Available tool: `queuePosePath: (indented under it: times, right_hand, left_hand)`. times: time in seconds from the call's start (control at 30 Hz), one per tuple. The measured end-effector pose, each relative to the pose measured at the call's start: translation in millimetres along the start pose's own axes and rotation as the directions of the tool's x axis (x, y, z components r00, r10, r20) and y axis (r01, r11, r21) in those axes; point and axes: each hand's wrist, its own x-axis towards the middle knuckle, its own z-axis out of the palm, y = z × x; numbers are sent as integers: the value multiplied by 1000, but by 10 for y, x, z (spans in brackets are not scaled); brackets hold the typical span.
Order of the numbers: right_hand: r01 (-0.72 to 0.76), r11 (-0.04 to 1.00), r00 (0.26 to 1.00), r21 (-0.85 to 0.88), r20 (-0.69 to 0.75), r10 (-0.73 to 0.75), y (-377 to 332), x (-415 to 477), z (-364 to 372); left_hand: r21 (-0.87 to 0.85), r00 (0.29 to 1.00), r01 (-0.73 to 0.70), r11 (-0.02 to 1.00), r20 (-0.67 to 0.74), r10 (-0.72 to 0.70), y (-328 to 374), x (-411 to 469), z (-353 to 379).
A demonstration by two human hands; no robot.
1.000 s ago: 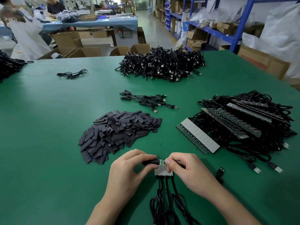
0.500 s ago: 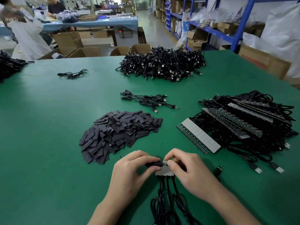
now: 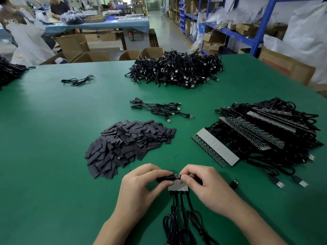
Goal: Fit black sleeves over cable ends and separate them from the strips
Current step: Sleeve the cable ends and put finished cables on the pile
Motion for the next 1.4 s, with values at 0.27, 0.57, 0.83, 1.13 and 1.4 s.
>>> queuePosePath:
  times: [0.27,0.57,0.83,1.13,1.4]
  right_hand:
    - [-20,998,999,59,43,17,-5,3,20]
    - [-32,996,998,85,62,27,-41,0,25]
    - [-57,976,998,211,3,58,-30,11,-24]
    - [-104,963,995,248,24,101,-2,25,-5]
    - [-82,890,997,449,36,74,-8,40,41]
  left_hand:
    - [20,996,-83,996,-15,84,5,-1,5]
    - [57,988,-150,987,-37,152,25,7,28]
    - [-43,976,32,999,-215,-41,28,5,8]
    - [-142,974,94,985,-194,-120,84,17,66]
    - [-396,973,193,898,-39,-227,132,28,83]
